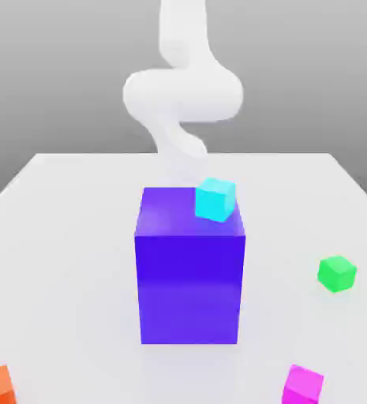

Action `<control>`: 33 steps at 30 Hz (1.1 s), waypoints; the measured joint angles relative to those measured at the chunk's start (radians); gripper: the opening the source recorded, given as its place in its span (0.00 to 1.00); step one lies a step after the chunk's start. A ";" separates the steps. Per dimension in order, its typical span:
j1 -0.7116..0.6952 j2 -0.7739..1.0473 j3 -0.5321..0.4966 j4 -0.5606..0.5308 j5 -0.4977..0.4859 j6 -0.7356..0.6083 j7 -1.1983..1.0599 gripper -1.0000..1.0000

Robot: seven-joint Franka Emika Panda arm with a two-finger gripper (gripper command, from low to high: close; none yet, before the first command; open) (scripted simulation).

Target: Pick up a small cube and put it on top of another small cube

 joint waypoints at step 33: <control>0.245 1.200 0.055 0.009 -0.067 0.454 -0.657 0.00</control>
